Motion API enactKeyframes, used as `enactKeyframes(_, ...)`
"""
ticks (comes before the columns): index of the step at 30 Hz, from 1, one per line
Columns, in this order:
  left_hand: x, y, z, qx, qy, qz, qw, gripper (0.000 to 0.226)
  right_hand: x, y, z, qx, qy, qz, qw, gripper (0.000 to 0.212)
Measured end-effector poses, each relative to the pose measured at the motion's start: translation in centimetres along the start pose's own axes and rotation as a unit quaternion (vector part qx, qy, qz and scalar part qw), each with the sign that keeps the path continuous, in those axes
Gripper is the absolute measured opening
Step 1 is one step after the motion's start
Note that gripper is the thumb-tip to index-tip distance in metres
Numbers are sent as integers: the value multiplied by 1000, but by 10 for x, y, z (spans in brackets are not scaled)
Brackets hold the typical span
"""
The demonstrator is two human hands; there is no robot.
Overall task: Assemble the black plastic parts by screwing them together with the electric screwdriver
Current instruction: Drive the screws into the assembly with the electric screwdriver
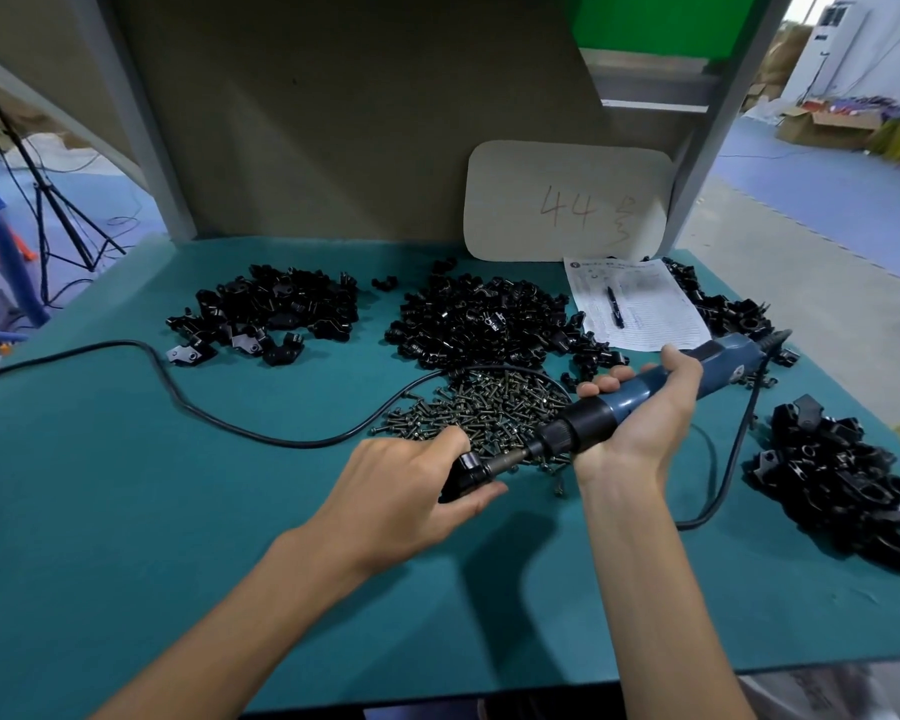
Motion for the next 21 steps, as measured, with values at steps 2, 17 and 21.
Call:
enactKeyframes(2, 0, -1, 0, 3, -3, -2, 1000, 42, 1, 1, 1, 0, 1, 4, 1000, 35)
enactKeyframes(17, -7, -7, -7, -5, 32, -20, 999, 56, 5, 1, 8, -11, -19, 12, 1000, 35)
enactKeyframes(21, -10, -18, -11, -147, 135, -93, 975, 57, 8, 4, 10, 23, -37, -12, 999, 30)
Point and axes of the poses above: each hand's wrist, its own x-axis towards the middle knuckle, its own y-axis out of the back of the hand, z = x × y, the point moved 6 cm from there along x, towards the middle knuckle, and after that the axes turned 7 degrees about -x, right-handed, at the moved point
